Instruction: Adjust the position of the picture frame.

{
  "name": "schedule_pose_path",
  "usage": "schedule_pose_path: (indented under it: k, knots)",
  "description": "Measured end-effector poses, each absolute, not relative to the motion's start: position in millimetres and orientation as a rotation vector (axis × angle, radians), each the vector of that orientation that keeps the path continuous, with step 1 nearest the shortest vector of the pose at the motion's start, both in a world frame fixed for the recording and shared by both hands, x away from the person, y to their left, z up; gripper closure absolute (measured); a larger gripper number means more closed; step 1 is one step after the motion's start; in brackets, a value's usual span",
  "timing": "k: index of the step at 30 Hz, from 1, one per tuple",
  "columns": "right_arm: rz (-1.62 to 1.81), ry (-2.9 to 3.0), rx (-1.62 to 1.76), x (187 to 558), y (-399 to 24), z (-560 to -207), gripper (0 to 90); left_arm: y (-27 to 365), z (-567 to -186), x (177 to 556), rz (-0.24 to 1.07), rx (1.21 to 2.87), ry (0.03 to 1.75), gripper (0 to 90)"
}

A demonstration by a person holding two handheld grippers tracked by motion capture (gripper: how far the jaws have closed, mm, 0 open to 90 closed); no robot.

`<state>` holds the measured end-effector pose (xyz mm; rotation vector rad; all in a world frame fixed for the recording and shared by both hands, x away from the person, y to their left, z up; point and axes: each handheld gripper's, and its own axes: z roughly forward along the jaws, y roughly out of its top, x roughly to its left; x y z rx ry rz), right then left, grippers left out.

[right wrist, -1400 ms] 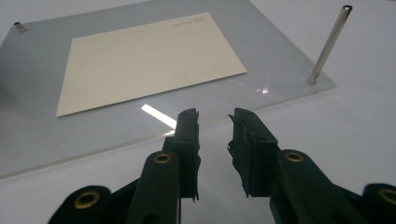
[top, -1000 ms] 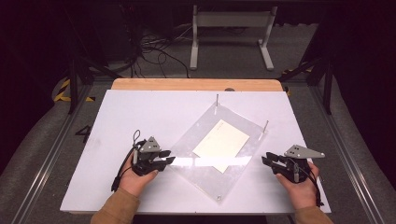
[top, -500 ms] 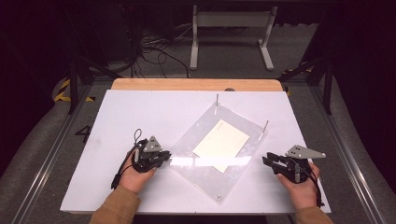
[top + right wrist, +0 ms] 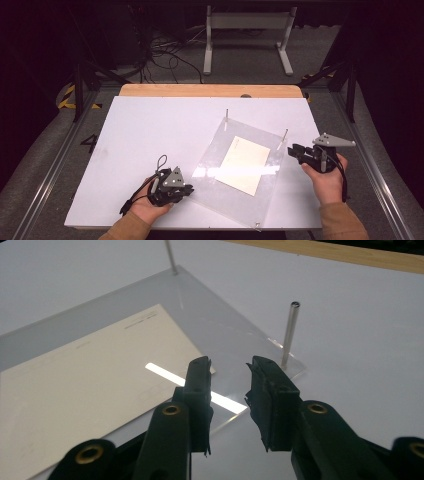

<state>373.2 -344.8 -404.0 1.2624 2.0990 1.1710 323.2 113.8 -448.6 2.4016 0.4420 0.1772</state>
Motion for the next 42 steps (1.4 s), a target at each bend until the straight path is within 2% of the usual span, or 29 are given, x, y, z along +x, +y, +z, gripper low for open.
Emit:
schedule_pose_path:
  k: [7,9,10,11,12,13,19,26,34,42]
  knots:
    - [1.022,2.095,1.393,424.8,-340.5,-415.4,67.0,117.1,-451.1,325.2,0.140,2.370,0.450,84.0]
    - [1.021,2.096,1.405,429.4,-339.9,-418.0,67.0,116.8,-450.8,324.6,0.149,2.374,0.447,84.0]
    - [1.001,2.100,1.395,438.6,-338.4,-424.0,70.9,117.0,-451.1,324.7,0.148,2.372,0.446,84.0]
    - [0.979,2.109,1.368,442.6,-337.8,-426.6,79.4,117.1,-451.2,324.8,0.148,2.369,0.444,84.0]
    - [0.965,2.125,1.355,445.8,-336.9,-427.1,84.1,117.3,-451.2,324.6,0.156,2.370,0.441,84.1]
    - [0.945,2.138,1.338,448.4,-335.0,-425.9,84.9,116.9,-451.5,323.6,0.147,2.367,0.442,84.0]
    - [0.867,2.184,1.189,460.9,-315.3,-408.6,85.1,116.5,-450.3,314.5,0.133,2.381,0.440,84.0]
    - [0.832,2.257,1.032,489.1,-268.4,-387.1,85.1,117.3,-448.9,292.5,0.097,2.405,0.413,84.0]
    - [0.841,2.324,0.987,501.0,-241.1,-395.2,85.0,120.0,-447.7,278.1,0.051,2.427,0.369,84.1]
    - [0.864,2.365,1.040,503.3,-244.3,-410.2,85.1,119.6,-447.3,274.3,0.031,2.433,0.359,84.1]
